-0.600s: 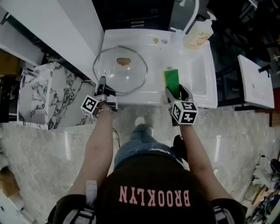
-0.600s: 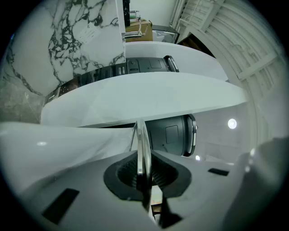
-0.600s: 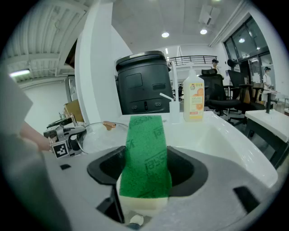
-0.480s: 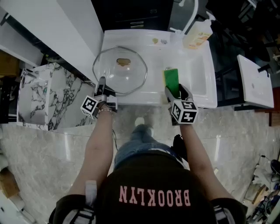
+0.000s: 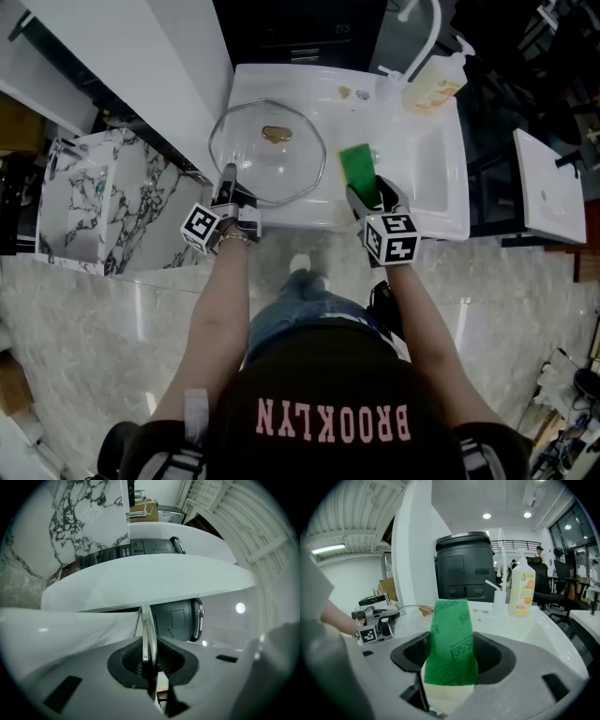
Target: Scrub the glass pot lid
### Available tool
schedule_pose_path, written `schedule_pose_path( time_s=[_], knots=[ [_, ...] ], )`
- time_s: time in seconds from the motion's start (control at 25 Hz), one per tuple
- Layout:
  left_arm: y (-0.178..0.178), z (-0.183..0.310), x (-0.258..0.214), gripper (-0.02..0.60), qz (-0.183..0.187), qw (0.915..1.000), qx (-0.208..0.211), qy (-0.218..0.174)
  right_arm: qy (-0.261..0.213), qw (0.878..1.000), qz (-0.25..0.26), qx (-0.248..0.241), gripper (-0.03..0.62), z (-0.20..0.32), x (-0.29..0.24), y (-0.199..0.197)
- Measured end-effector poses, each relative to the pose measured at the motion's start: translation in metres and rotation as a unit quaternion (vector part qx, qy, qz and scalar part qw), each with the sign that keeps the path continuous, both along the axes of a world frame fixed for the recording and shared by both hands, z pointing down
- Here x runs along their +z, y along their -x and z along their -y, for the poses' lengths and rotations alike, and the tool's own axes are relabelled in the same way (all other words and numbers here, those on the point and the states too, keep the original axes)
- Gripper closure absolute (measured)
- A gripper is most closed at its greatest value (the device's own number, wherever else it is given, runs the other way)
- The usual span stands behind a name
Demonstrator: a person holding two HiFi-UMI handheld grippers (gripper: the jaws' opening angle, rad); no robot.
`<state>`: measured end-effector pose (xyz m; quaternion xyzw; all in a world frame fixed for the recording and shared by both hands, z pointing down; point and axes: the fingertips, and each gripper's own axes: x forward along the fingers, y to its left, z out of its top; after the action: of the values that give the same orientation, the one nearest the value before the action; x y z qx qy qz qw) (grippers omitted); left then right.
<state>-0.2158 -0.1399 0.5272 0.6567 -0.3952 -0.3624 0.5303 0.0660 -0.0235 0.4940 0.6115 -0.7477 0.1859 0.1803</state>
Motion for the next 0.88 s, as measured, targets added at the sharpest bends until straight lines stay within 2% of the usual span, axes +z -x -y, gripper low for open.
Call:
schedule_pose_path(
  time_s=[0.24, 0.4, 0.52, 0.68, 0.88],
  knots=[
    [-0.001, -0.001, 0.001, 0.56, -0.001, 1.0, 0.002, 0.002, -0.016, 0.996, 0.008, -0.083, 0.321, 0.026, -0.013, 0.051],
    [-0.001, 0.0, 0.003, 0.56, -0.002, 1.0, 0.005, 0.005, -0.015, 0.981, -0.003, -0.192, 0.321, 0.046, -0.022, 0.107],
    [-0.002, 0.001, 0.002, 0.56, -0.004, 0.9999, 0.007, 0.009, 0.0, 0.961, -0.024, -0.274, 0.321, 0.056, -0.024, 0.146],
    [-0.002, 0.001, 0.003, 0.56, -0.004, 0.9999, 0.007, 0.01, 0.022, 0.932, -0.063, -0.356, 0.321, 0.057, -0.015, 0.176],
    [-0.003, 0.002, 0.002, 0.56, -0.001, 0.9999, 0.01, 0.007, 0.042, 0.883, -0.135, -0.448, 0.321, 0.037, 0.004, 0.194]
  ],
)
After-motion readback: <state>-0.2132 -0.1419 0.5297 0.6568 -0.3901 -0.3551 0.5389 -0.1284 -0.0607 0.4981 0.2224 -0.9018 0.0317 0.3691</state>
